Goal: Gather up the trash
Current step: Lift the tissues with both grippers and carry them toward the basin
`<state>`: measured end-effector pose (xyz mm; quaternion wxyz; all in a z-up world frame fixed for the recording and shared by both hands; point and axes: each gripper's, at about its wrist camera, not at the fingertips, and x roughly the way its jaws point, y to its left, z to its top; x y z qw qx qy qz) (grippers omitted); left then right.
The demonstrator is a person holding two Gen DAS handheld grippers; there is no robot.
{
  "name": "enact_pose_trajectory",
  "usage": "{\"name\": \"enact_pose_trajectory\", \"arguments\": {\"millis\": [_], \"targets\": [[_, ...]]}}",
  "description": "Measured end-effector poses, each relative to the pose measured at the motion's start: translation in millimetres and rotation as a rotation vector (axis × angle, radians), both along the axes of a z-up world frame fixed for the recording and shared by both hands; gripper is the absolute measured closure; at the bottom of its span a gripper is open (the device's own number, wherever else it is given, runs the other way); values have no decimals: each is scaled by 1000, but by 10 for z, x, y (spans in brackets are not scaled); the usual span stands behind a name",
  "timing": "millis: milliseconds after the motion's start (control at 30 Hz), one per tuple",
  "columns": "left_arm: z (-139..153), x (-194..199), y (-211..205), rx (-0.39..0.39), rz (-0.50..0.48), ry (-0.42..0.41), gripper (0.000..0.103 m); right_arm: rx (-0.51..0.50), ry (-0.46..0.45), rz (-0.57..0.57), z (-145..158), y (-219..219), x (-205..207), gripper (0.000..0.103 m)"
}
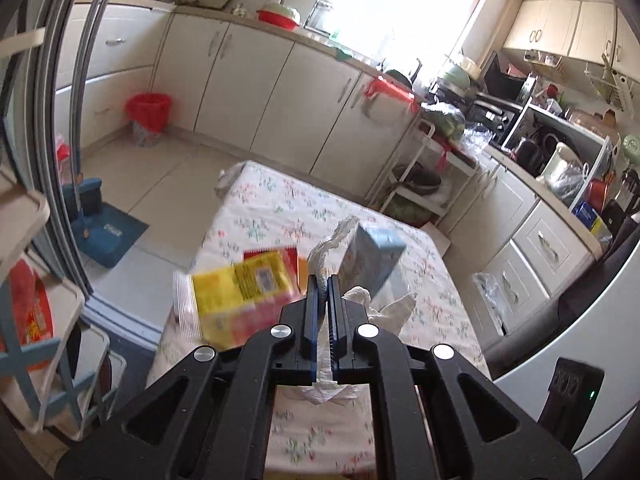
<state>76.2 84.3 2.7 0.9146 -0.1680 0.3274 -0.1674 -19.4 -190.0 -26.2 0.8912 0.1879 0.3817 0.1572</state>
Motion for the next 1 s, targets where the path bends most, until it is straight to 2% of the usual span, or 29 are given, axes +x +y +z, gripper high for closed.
{"name": "enact_pose_trajectory", "arguments": {"millis": [533, 1000], "targets": [[-159, -414, -344, 164, -56, 3, 99, -1, -2, -70, -37, -166, -205, 92], [-179, -657, -259, 161, -50, 7, 99, 15, 5, -95, -69, -222, -388, 92]]}}
